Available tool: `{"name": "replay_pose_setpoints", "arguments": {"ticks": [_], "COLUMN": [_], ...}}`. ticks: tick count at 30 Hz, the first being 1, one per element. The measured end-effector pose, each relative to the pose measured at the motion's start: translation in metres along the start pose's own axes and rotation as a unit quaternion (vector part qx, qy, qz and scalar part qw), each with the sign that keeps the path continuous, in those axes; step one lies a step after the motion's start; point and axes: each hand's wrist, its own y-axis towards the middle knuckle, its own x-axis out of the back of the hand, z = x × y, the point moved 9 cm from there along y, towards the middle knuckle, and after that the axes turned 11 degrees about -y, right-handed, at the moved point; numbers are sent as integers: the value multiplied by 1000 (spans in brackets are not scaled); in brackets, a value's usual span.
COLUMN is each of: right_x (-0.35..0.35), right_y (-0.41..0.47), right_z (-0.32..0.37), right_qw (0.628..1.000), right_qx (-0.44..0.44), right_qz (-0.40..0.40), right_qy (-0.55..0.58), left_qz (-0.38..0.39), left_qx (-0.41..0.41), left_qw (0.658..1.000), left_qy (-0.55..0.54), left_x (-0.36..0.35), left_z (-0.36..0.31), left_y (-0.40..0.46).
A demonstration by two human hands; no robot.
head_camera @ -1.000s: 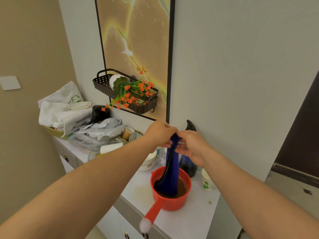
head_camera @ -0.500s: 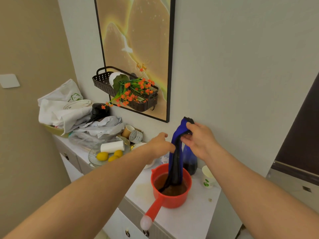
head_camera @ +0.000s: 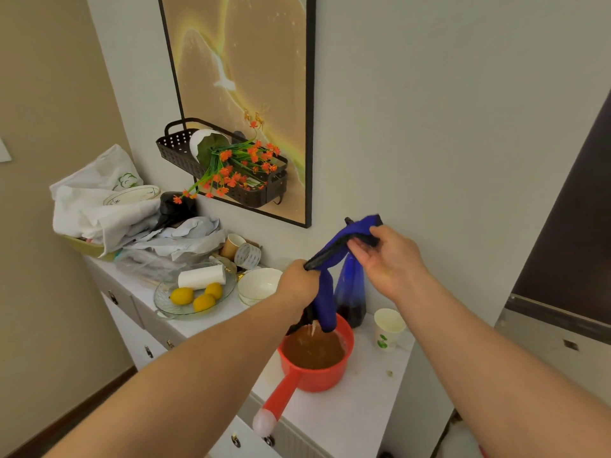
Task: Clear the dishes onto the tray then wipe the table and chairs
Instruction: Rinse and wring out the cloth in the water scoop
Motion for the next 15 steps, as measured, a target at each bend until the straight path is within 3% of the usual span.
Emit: {"name": "replay_pose_setpoints", "arguments": {"ticks": [4,8,12,15], "right_x": [52,67,39,18], "right_y": [2,-9,-14,-11], "right_z": [-33,-79,-96,-100], "right_qw": [984,896,806,786], "right_qx": [-27,-73,0,68], "right_qz": [-52,0,96,132], "right_qy": [-169,-437,-583,-601], "left_qz": [-25,-13,17,13], "left_qx": [56,106,149,208], "left_qw": [991,988,985,963], "left_qy": [-118,-114,-81,-170], "left_x": [7,0,-13,-17], "left_z": [5,0,-6,5], "left_y": [0,2,1,-9]}}
